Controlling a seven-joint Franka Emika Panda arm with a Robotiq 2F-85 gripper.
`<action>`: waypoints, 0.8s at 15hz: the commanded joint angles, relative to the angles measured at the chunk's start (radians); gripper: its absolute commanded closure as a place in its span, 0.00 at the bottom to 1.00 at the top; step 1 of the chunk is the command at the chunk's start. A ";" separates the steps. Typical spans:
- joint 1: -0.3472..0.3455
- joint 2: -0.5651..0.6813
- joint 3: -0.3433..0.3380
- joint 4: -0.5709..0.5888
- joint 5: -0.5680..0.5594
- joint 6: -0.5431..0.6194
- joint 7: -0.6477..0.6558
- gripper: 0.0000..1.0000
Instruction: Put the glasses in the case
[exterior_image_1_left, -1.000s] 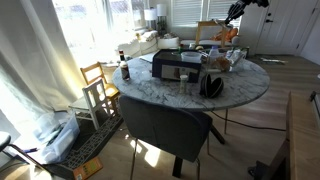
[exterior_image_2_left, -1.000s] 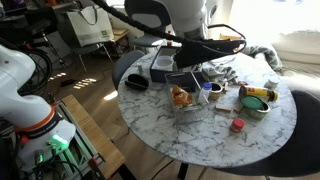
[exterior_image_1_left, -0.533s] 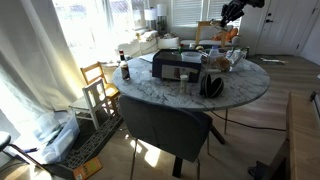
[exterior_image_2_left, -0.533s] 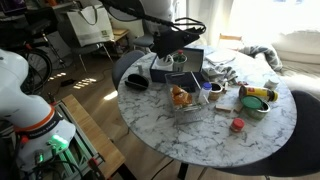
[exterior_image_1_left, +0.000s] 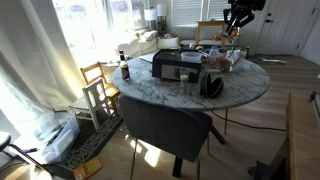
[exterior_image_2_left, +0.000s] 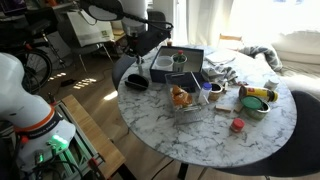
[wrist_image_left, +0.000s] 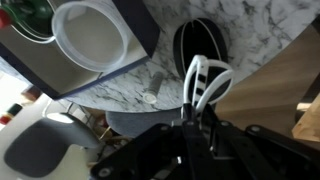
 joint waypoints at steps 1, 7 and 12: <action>0.065 -0.099 -0.043 -0.083 -0.105 -0.071 -0.084 0.97; 0.087 -0.047 -0.064 -0.036 -0.069 -0.037 -0.020 0.88; 0.090 -0.032 -0.053 -0.032 -0.097 -0.031 -0.007 0.97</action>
